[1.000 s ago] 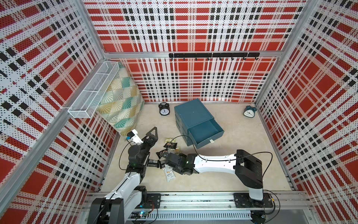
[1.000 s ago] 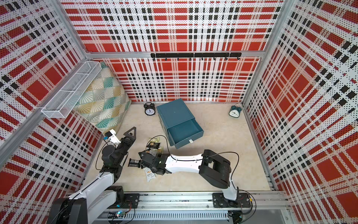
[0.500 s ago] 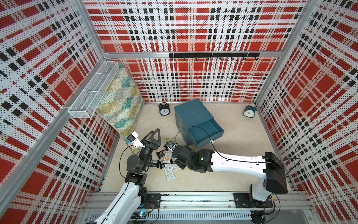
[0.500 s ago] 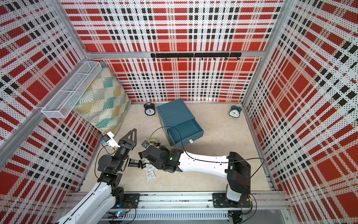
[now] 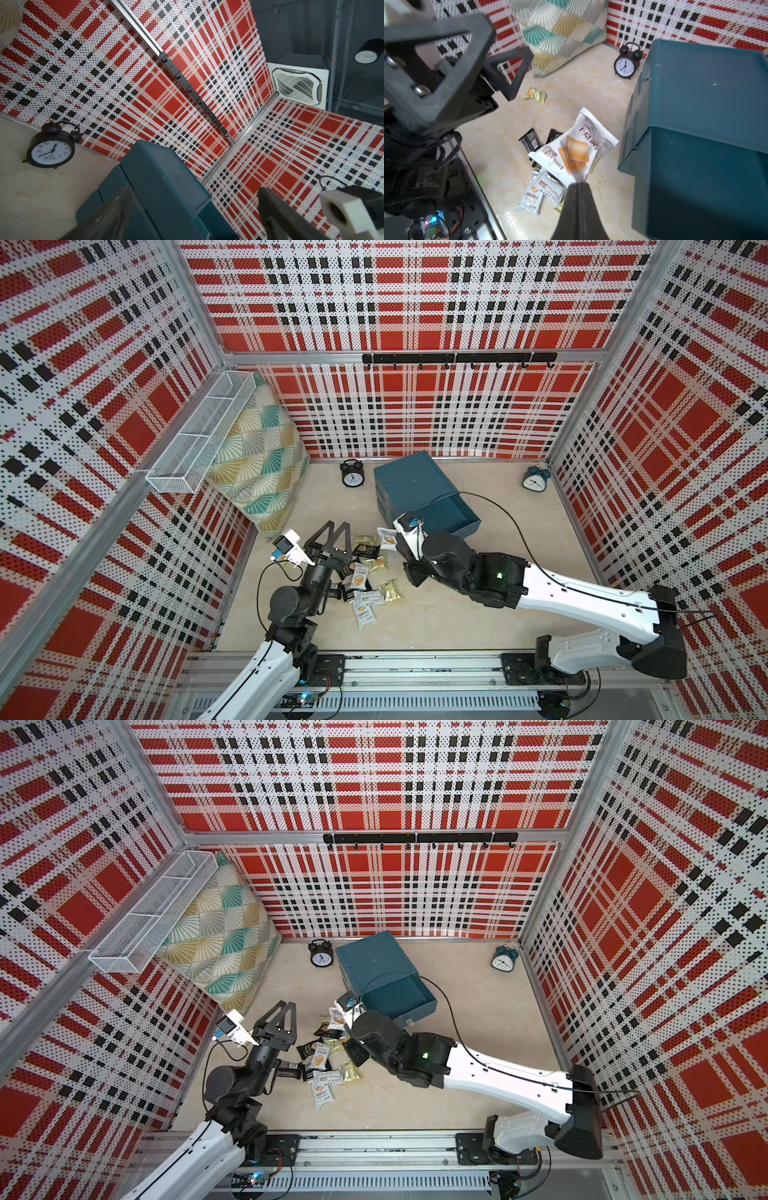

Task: Place the cookies into the drawer by color
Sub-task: Pick up the cookie at the center of the board, then place the cookie in the drawer.

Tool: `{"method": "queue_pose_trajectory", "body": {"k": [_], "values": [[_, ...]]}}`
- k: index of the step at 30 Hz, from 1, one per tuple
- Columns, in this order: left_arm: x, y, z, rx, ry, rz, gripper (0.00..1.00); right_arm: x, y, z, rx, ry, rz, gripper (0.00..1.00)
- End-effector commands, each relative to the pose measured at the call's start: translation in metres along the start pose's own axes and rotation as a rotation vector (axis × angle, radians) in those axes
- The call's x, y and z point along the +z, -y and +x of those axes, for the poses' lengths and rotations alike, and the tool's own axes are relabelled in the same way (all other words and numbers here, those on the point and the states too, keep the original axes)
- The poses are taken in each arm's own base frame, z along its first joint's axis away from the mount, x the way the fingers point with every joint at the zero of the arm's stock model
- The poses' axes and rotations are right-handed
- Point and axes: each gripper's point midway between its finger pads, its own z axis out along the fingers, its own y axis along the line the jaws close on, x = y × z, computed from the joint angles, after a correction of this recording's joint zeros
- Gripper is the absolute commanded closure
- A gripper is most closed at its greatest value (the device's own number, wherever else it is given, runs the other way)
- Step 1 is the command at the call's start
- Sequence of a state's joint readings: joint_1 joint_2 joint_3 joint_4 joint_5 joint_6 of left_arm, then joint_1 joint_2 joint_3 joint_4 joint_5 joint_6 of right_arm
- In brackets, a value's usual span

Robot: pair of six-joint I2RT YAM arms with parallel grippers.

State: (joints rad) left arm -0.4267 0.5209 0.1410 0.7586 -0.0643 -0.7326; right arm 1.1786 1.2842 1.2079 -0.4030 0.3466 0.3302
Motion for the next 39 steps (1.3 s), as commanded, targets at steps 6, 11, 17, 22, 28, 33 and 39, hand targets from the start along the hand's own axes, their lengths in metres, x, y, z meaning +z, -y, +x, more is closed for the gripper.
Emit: {"method": "queue_pose_trajectory", "body": {"k": [6,11,17,22,28,33,39], "values": [[0.013,0.005,0.009,0.040,-0.050,-0.003,0.01,-0.033,0.058,-0.011,0.127,0.077,0.132,1.00],[0.027,0.004,0.030,0.062,-0.139,-0.008,0.01,-0.039,0.097,0.001,0.190,0.051,0.244,1.00],[0.044,0.003,0.057,0.054,-0.254,-0.010,0.01,-0.034,0.122,0.017,0.230,0.010,0.302,1.00],[0.053,0.001,0.071,0.074,-0.315,-0.042,0.01,-0.022,0.132,0.023,0.233,-0.032,0.306,0.74],[0.048,-0.015,0.090,0.095,-0.410,-0.154,0.01,-0.024,0.118,0.019,0.212,-0.035,0.222,0.40],[0.021,-0.036,0.115,0.096,-0.534,-0.262,0.01,-0.033,0.095,0.024,0.194,-0.033,0.073,0.26],[-0.010,-0.054,0.134,0.097,-0.638,-0.365,0.10,-0.046,0.067,0.041,0.163,-0.030,-0.073,0.20]]}}
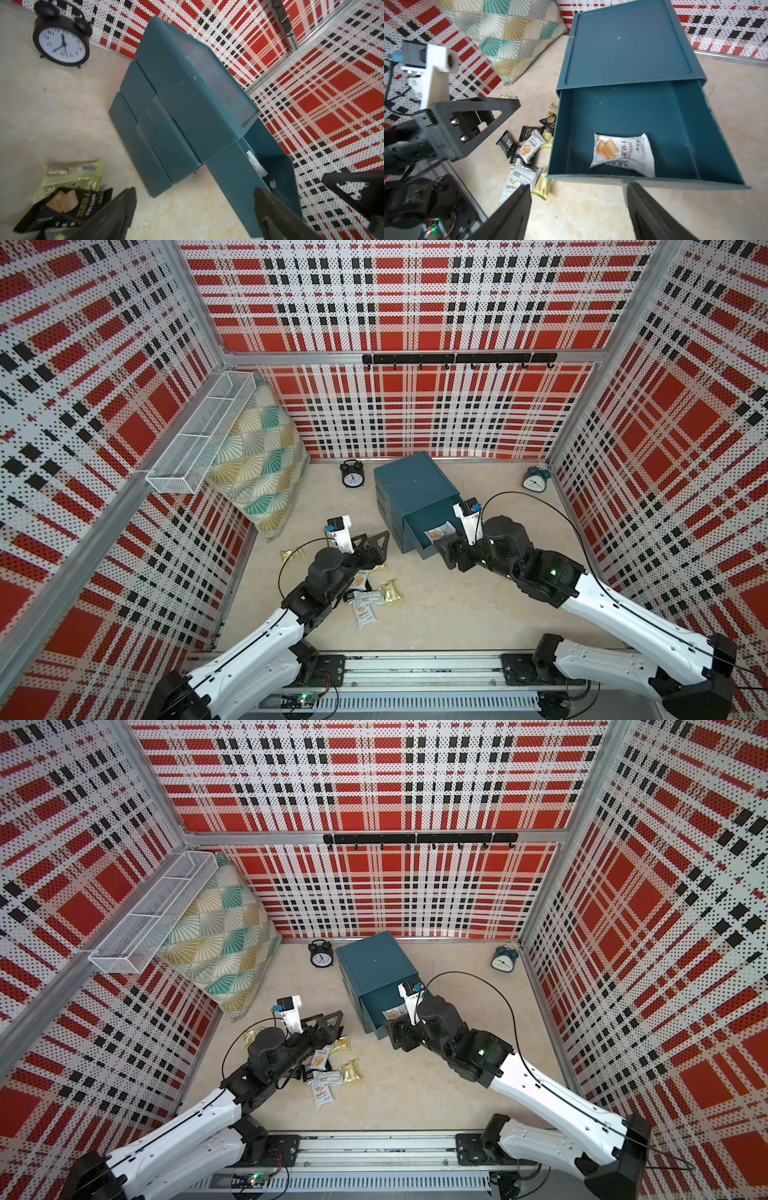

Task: Place the cookies into the drawer by color
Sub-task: Place the cookie in the drawer.

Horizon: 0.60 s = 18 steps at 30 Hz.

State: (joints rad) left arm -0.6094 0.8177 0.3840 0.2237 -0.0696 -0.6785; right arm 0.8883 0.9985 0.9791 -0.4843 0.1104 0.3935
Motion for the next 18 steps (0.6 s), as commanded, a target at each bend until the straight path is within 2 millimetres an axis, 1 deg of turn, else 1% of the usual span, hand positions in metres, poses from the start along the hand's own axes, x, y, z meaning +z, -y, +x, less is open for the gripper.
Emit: {"method": "queue_pose_trajectory", "body": {"k": [1,2,4,5,6,9,13,16,18], "values": [[-0.006,-0.030,0.031,-0.002,-0.107,-0.124,0.13,-0.007,-0.024,0.009,-0.040,0.003,-0.118,0.20],[-0.007,-0.034,0.036,-0.006,-0.124,-0.140,0.17,-0.008,-0.027,0.014,-0.053,-0.002,-0.127,0.20],[-0.008,-0.043,0.048,-0.023,-0.160,-0.169,0.31,-0.008,-0.035,0.026,-0.077,-0.016,-0.143,0.20],[-0.009,-0.047,0.054,-0.030,-0.173,-0.182,0.35,-0.008,-0.039,0.031,-0.085,-0.024,-0.150,0.20],[-0.011,-0.053,0.059,-0.037,-0.184,-0.201,0.37,-0.006,-0.042,0.036,-0.089,-0.033,-0.160,0.21],[-0.016,-0.070,0.071,-0.049,-0.199,-0.253,0.37,-0.002,-0.046,0.049,-0.088,-0.057,-0.179,0.22],[-0.023,-0.089,0.082,-0.057,-0.207,-0.316,0.37,0.005,-0.052,0.065,-0.092,-0.083,-0.207,0.23],[-0.028,-0.106,0.082,-0.047,-0.189,-0.396,0.35,0.011,-0.053,0.077,-0.096,-0.107,-0.209,0.23],[-0.028,-0.115,0.077,-0.043,-0.172,-0.434,0.34,0.014,-0.053,0.083,-0.094,-0.122,-0.215,0.23]]}}
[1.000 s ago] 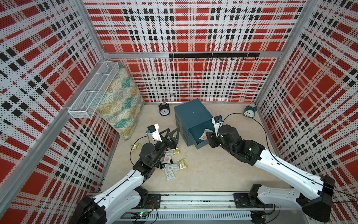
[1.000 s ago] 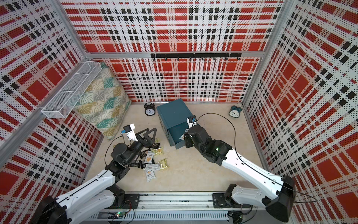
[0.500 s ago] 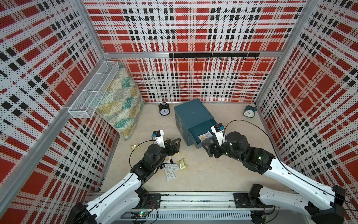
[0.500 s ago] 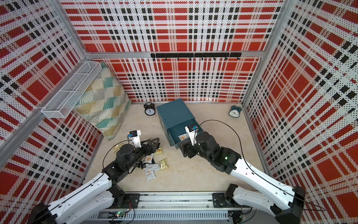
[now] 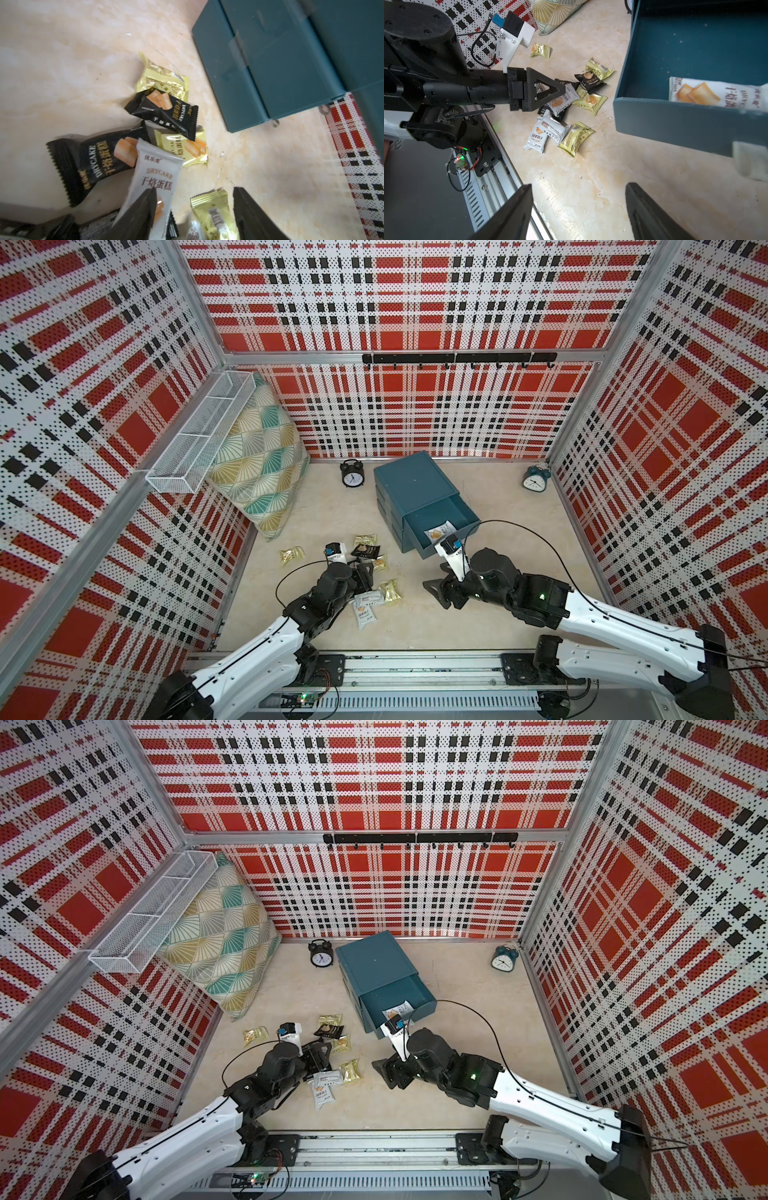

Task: Place the cookies into the drawer by color
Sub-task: Place the cookie in the drawer, then pick up the cookie at the center of the board.

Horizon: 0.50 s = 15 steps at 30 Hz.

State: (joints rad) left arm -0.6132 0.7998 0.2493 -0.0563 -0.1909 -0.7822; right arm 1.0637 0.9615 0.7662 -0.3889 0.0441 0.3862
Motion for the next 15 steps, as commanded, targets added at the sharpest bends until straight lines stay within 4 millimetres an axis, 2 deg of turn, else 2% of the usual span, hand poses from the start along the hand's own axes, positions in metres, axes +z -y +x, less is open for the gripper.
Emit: {"method": "queue_pose_trajectory", "body": {"k": [1,7,10,15], "values": [[0.002,-0.020,-0.007,-0.007,0.037,-0.093,0.33,0.006,-0.007,-0.001,0.007,0.014,-0.034,0.23],[0.015,-0.029,-0.004,0.057,-0.020,-0.170,0.32,0.013,-0.008,0.011,0.018,-0.009,-0.044,0.23],[0.021,-0.027,0.002,0.117,-0.055,-0.217,0.37,0.018,-0.009,0.015,0.027,-0.015,-0.051,0.23],[0.029,-0.029,0.005,0.189,-0.069,-0.301,0.38,0.025,-0.010,0.023,0.033,-0.037,-0.055,0.24]]}}
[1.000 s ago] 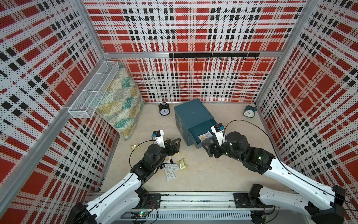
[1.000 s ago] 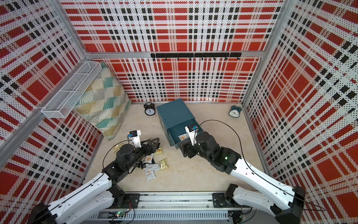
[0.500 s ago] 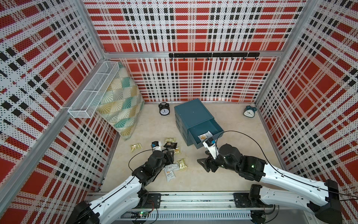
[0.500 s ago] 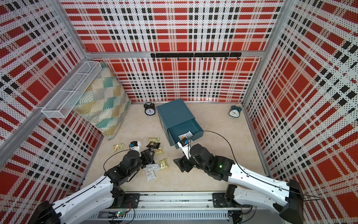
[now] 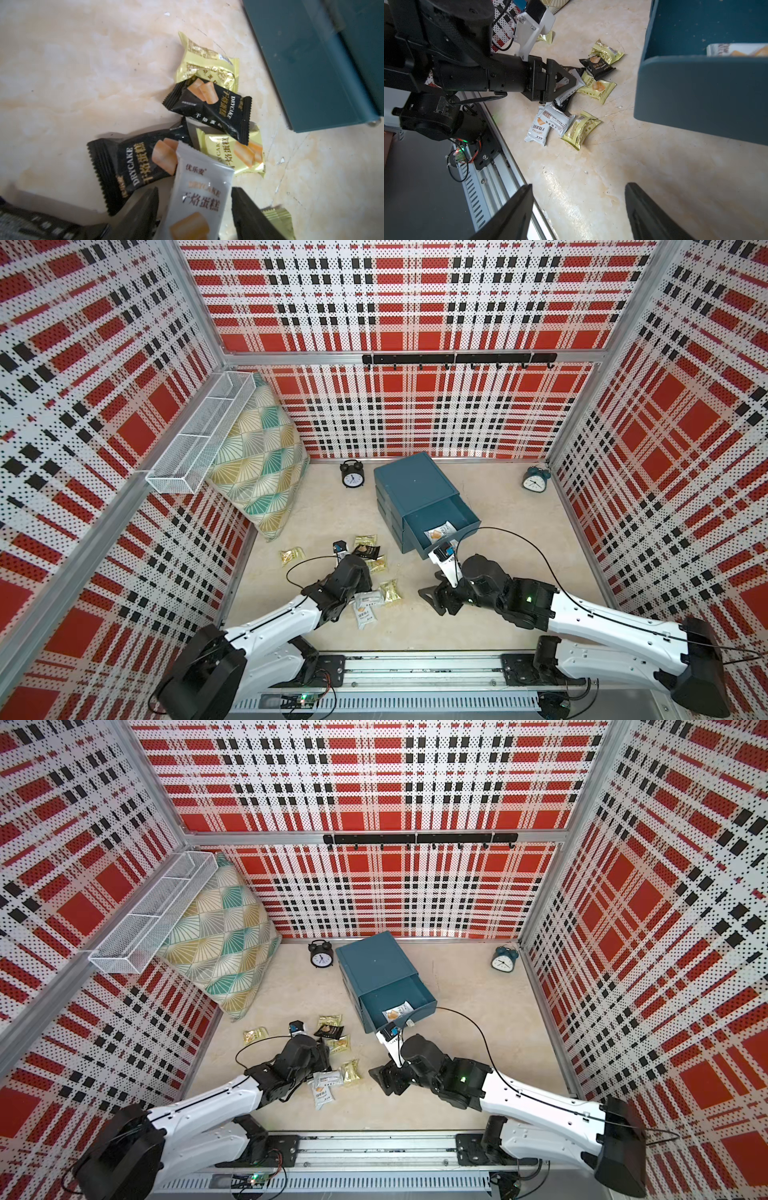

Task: Place the cookies into the drawer by color
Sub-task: Pick up the cookie at the center of the board.

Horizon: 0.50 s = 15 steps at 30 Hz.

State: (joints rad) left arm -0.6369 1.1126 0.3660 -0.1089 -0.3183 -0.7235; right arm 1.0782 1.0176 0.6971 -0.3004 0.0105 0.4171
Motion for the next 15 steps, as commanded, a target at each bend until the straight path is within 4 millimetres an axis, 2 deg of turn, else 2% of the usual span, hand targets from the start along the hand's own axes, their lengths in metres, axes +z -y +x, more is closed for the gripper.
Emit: {"method": "queue_pose_trajectory", "body": {"k": [1,4,6,8,13,15], "values": [[0.002,-0.002,-0.008,0.058,0.026,-0.075,0.38,0.004,-0.007,-0.001,0.010,0.010,-0.025,0.24],[0.005,0.001,-0.006,0.098,0.021,-0.115,0.37,0.004,-0.008,0.001,0.006,0.003,-0.027,0.24],[0.007,0.003,-0.003,0.124,0.014,-0.134,0.29,0.004,-0.007,0.002,0.008,0.003,-0.024,0.23],[0.008,0.005,-0.001,0.143,0.011,-0.149,0.25,0.004,-0.006,0.004,0.011,0.002,-0.023,0.23],[0.014,0.006,0.009,0.169,-0.020,-0.173,0.27,0.005,-0.006,0.007,0.018,0.003,-0.025,0.23],[0.016,0.006,0.013,0.176,-0.035,-0.176,0.34,0.005,-0.005,0.008,0.019,0.001,-0.025,0.23]]}}
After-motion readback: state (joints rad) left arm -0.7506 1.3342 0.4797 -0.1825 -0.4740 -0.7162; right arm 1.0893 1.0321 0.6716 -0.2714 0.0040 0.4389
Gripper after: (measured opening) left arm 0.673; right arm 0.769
